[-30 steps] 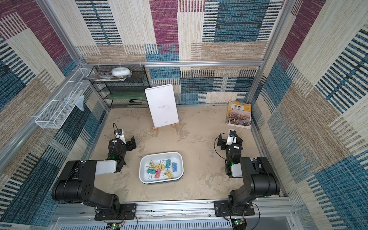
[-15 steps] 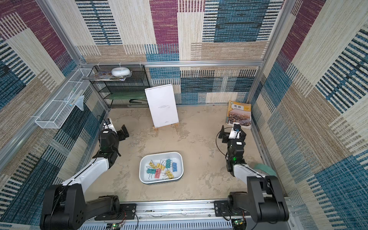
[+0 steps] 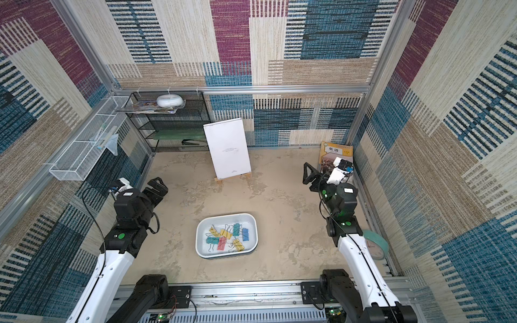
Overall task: Take out the binder clips from the storage box
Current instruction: Pick up the binder clip from the storage box.
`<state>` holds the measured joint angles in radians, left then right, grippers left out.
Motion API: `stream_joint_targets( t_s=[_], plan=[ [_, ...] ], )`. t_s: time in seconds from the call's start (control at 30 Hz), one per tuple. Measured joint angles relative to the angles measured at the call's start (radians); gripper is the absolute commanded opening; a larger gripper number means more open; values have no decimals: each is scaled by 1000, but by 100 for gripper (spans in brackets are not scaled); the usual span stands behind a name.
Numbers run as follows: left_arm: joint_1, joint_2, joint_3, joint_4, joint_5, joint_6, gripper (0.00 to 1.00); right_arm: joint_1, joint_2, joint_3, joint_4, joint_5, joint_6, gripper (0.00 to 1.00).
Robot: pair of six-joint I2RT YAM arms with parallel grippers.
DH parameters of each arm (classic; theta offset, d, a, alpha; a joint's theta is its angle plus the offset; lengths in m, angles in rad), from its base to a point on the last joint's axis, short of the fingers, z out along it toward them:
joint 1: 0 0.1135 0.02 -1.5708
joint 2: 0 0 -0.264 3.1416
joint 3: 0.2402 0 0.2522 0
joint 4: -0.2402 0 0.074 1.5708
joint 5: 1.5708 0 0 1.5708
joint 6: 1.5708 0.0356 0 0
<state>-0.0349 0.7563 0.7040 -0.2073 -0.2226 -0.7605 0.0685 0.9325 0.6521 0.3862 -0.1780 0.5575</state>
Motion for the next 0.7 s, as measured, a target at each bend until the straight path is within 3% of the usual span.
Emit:
stream_joint_targets(
  t_s=[0.13, 0.27, 0.47, 0.7],
  plan=[
    [-176, -68, -74, -50, -10, -36, 98, 106, 79, 94, -107, -37, -5, 99],
    [-352, -89, -120, -102, -80, -48, 99, 305, 171, 186, -241, 4, -50, 99],
    [-513, -53, -140, -160, -156, -39, 99, 520, 306, 292, -380, 93, -73, 99],
    [-650, 38, -117, -185, -167, -16, 99, 705, 484, 406, -512, 129, -76, 75]
  ],
)
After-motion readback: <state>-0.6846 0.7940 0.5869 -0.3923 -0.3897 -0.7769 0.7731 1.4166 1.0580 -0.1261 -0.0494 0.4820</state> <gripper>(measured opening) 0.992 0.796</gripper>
